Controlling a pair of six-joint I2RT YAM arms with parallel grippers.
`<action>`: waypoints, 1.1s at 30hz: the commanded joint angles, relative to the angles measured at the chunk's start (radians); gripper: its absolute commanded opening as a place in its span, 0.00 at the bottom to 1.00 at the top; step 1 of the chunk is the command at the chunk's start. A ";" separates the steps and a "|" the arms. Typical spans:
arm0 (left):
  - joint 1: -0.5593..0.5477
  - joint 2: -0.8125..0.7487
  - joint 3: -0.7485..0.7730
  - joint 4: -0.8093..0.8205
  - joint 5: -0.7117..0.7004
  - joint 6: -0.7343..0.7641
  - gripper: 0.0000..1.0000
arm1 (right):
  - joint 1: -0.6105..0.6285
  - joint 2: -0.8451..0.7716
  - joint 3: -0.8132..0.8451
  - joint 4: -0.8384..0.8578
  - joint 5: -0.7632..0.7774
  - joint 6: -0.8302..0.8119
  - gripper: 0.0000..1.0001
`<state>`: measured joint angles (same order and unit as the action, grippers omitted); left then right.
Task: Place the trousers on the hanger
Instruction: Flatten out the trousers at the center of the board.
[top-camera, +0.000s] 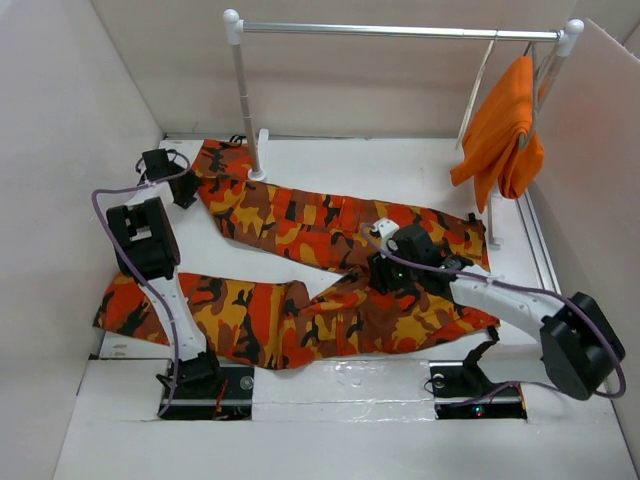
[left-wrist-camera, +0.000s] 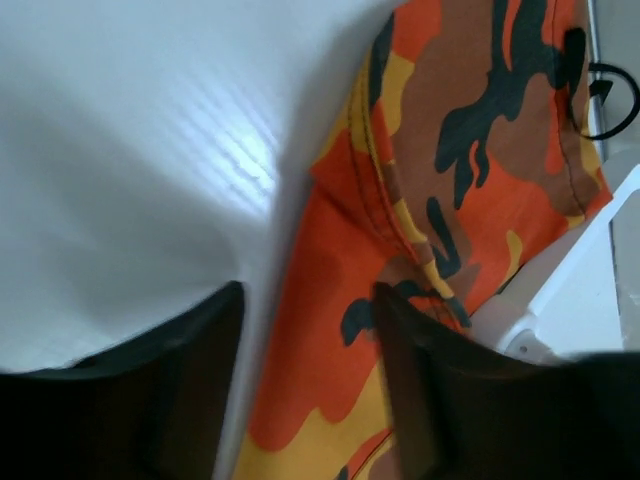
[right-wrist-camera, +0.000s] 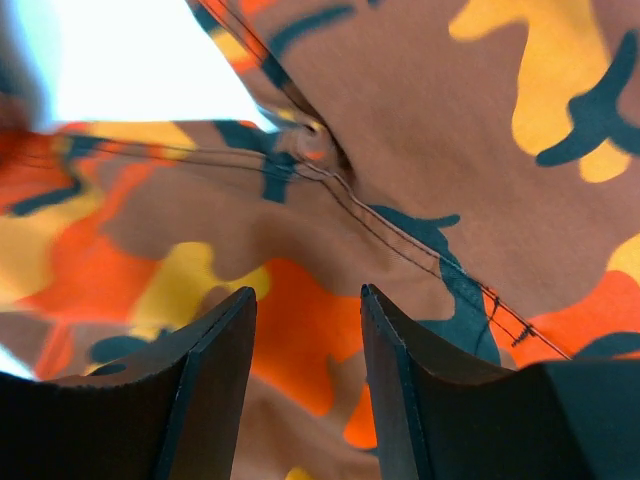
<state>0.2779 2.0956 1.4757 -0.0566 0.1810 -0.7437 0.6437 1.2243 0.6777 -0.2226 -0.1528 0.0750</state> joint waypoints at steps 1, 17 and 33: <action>-0.023 0.056 0.067 0.004 0.037 0.015 0.44 | 0.014 0.072 0.011 0.058 0.061 0.003 0.52; -0.095 -0.600 -0.183 -0.181 -0.214 0.153 0.00 | -0.232 0.283 0.022 0.078 0.023 -0.141 0.51; -0.186 0.108 0.725 -0.650 -0.276 0.343 0.62 | -0.386 0.265 -0.010 0.069 -0.096 -0.210 0.50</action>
<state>0.0757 2.0487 1.9804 -0.4286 -0.0872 -0.4759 0.2745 1.5272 0.7071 -0.0528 -0.3035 -0.1036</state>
